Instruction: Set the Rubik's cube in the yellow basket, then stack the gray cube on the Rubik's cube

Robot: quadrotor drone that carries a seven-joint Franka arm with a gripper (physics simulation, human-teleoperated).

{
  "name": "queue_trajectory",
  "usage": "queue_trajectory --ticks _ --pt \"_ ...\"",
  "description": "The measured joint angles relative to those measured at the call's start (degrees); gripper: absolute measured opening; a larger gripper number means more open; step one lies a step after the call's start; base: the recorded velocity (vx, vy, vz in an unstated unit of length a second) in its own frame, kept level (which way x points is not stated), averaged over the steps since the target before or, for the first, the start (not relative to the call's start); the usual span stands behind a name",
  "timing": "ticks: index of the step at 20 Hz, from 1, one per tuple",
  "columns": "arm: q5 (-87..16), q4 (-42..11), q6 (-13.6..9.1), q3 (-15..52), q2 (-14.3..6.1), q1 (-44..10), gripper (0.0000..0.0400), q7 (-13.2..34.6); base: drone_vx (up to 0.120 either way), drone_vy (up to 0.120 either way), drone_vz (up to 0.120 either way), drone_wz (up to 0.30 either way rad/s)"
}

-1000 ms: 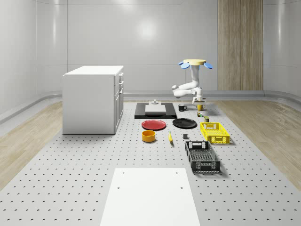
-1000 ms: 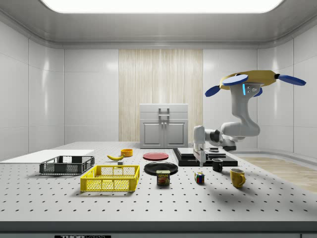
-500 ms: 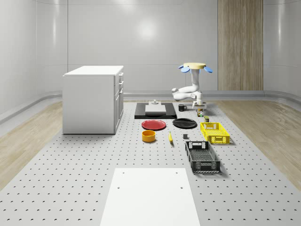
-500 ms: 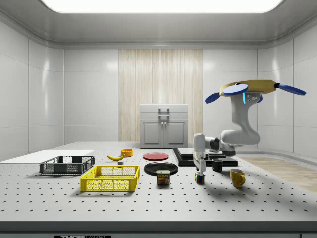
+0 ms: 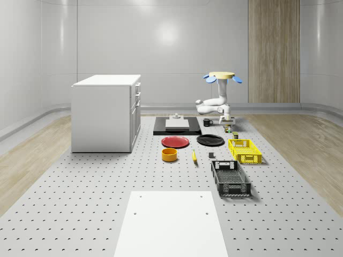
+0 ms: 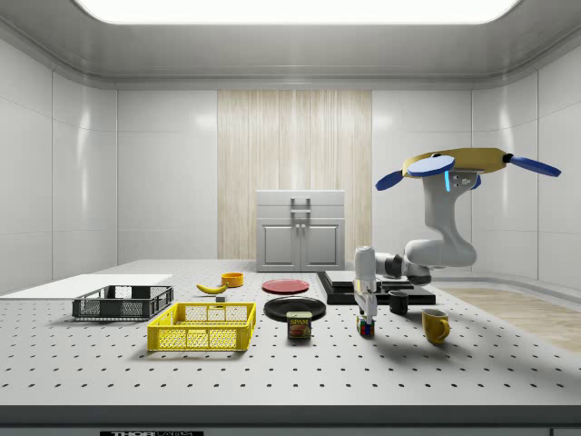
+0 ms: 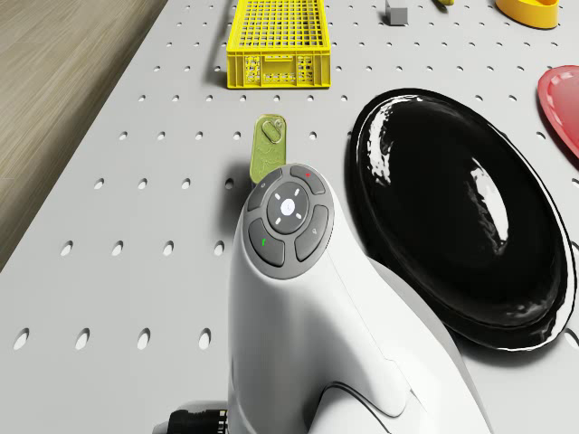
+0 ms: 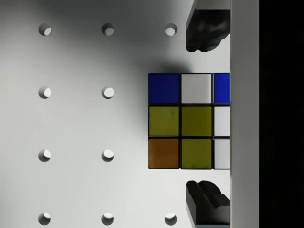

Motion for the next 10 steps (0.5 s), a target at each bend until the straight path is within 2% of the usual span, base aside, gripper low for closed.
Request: queue_trajectory --ticks 10 --pt "-2.24 0.70 3.16 -2.88 -2.28 -0.30 0.0400 0.00 0.000 0.000 0.000 0.000"
